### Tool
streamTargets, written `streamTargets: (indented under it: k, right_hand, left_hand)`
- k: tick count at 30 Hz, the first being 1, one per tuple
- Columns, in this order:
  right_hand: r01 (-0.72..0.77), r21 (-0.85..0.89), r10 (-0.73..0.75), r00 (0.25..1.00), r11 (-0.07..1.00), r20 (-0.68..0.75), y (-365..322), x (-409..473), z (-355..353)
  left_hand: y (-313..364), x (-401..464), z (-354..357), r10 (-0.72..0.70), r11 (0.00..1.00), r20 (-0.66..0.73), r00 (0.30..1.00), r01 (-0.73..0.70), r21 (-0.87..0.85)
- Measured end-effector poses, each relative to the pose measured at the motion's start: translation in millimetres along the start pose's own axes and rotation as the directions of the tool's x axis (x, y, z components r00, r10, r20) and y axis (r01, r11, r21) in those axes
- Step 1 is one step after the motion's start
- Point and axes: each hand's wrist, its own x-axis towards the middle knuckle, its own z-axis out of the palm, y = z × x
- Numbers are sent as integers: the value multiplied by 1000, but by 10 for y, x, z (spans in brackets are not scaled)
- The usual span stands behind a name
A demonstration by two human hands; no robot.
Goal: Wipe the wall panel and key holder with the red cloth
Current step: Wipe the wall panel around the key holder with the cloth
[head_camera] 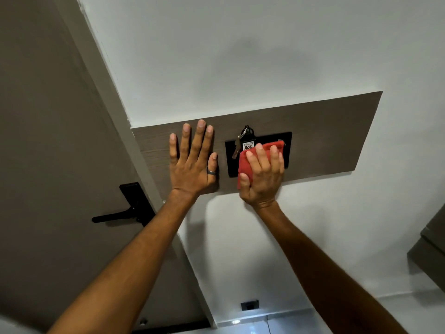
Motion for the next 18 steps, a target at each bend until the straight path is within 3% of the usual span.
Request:
streamTargets:
  k: [1, 2, 4, 5, 6, 7, 9, 10, 12, 13, 16, 18]
  right_hand:
    - [-67, -32, 67, 998, 997, -18, -145, -10, 25]
    - [-7, -52, 7, 1000, 999, -16, -217, -33, 45]
    - [337, -21, -336, 941, 941, 45, -13, -8, 26]
    - [383, -18, -382, 923, 924, 54, 102, 16, 17]
    - [321, -11, -321, 946, 947, 35, 125, 17, 8]
    - [148, 2, -148, 989, 989, 10, 49, 18, 0]
    - [-101, -12, 101, 995, 995, -22, -197, -18, 31]
    - [-77, -12, 77, 997, 997, -19, -230, -50, 19]
    - [184, 34, -185, 982, 982, 33, 8, -33, -18]
    - [211, 53, -213, 976, 976, 43, 131, -14, -34]
    - [-111, 45, 109, 994, 993, 28, -12, 10, -46]
    - [-85, 27, 84, 996, 996, 23, -130, -49, -26]
  left_hand:
    - [5, 2, -4, -3, 1000, -3, 1000, 3, 3]
    - [9, 6, -8, 0, 1000, -1, 1000, 0, 2]
    - [30, -16, -12, 12, 1000, 18, 1000, -12, -6]
    - [27, -27, 0, 18, 1000, 11, 1000, -18, 4]
    - [24, -28, 10, 19, 1000, 6, 1000, -19, 13]
    - [24, -19, 18, 9, 1000, 5, 1000, -9, 11]
    - [27, -8, 17, -12, 1000, 5, 1000, 12, 0]
    - [33, -11, 8, -10, 1000, 11, 1000, 10, -4]
    - [24, -35, 36, -3, 1000, 5, 1000, 3, -6]
    - [22, -46, 57, -2, 1000, -14, 1000, 2, 0]
    - [79, -8, 68, -42, 999, -36, 998, 42, 26]
    - [129, 3, 66, -61, 998, -27, 998, 62, 20]
